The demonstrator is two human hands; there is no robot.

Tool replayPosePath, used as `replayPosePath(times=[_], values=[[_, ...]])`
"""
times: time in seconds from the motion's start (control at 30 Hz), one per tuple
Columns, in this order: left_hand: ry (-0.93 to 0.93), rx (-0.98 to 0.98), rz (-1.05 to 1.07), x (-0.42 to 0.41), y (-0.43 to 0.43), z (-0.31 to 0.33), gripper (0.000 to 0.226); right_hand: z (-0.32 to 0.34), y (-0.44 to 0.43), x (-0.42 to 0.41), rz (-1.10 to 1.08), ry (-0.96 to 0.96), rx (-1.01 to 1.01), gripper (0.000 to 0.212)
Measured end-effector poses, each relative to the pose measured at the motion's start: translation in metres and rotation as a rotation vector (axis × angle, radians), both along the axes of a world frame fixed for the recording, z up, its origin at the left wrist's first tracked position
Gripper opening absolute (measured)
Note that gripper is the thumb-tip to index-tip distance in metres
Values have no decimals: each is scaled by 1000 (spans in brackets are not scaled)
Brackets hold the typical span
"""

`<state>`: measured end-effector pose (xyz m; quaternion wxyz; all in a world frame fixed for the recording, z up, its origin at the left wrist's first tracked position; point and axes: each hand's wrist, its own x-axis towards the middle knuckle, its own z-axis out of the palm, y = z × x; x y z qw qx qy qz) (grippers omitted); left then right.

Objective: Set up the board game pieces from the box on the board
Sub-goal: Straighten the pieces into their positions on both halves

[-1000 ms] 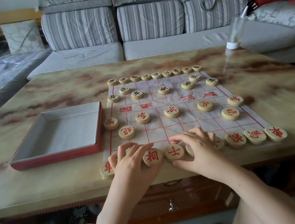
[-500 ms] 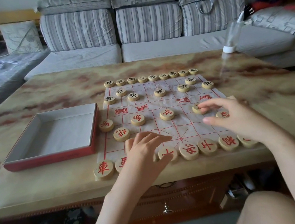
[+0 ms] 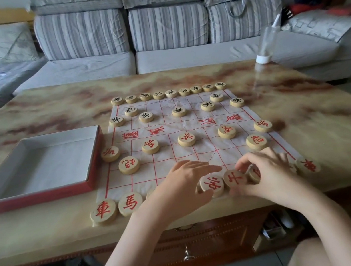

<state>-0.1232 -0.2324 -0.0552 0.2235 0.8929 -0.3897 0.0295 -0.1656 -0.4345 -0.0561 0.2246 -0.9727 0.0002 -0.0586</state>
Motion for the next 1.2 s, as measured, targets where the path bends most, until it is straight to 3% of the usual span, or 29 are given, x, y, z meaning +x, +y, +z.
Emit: replayPosePath(times=[0.23, 0.43, 0.57, 0.87, 0.97, 1.1, 1.2], values=[[-43, 15, 38, -2, -3, -6, 46, 2, -4, -5, 62, 76, 57, 36], [-130, 19, 185, -2, -8, -19, 58, 3, -4, -8, 105, 141, 118, 51], [-64, -61, 201, -3, -9, -20, 66, 3, -2, -5, 106, 72, 101, 59], [-36, -44, 95, -3, 5, -20, 47, 3, 1, -4, 54, 106, 58, 41], [-47, -49, 132, -3, 3, -20, 49, 3, 0, -5, 48, 118, 56, 42], [-100, -45, 213, -3, 0, -22, 68, 2, -1, -3, 55, 134, 70, 42], [-115, -15, 247, -4, 0, -22, 61, 0, -3, -3, 52, 145, 79, 46]])
